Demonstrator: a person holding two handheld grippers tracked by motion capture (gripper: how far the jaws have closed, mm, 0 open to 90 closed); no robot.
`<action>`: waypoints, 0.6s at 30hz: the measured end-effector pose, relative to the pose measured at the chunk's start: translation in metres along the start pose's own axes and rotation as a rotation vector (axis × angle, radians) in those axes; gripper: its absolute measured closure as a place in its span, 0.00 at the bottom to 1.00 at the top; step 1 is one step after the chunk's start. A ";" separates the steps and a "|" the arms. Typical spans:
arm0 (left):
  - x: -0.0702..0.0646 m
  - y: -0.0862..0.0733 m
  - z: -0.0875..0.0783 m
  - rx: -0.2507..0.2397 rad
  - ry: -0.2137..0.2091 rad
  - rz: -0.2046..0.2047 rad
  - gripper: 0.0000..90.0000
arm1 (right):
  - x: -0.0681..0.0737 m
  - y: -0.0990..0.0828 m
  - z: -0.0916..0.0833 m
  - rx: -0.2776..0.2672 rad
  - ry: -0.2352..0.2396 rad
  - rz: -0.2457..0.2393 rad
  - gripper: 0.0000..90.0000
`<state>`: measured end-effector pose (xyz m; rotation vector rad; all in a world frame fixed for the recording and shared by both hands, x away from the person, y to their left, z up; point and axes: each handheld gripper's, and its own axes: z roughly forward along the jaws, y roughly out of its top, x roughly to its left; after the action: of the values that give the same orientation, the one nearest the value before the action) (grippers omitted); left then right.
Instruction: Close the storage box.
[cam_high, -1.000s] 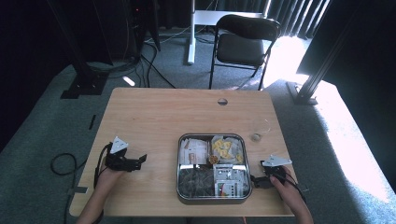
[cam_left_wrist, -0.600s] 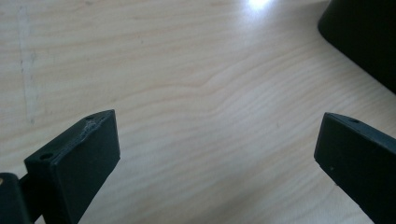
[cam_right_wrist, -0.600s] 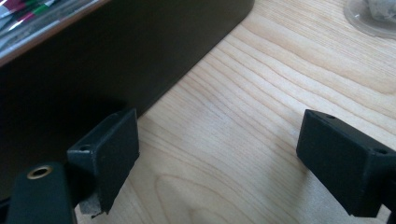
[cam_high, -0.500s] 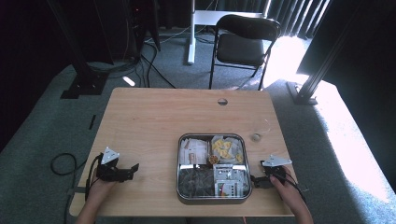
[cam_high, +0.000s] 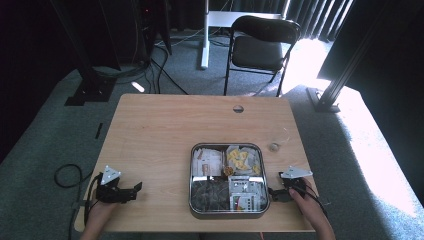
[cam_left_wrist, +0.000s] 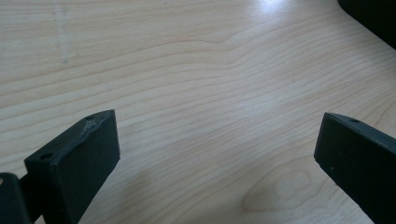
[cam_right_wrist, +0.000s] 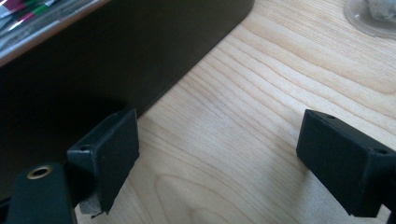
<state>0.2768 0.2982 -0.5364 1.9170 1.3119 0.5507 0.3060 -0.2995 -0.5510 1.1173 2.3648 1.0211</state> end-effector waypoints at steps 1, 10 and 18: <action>0.001 -0.002 -0.001 0.002 0.003 -0.006 0.01 | 0.000 0.000 0.000 0.000 0.000 0.000 0.14; 0.002 -0.012 -0.006 0.021 0.048 -0.017 0.01 | 0.000 0.000 0.000 0.000 0.000 0.000 0.14; 0.004 -0.016 -0.010 0.042 0.126 -0.046 0.01 | 0.000 0.000 0.000 0.000 0.000 0.000 0.14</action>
<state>0.2610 0.3083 -0.5426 1.9071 1.4545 0.6333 0.3060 -0.2995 -0.5510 1.1172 2.3647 1.0215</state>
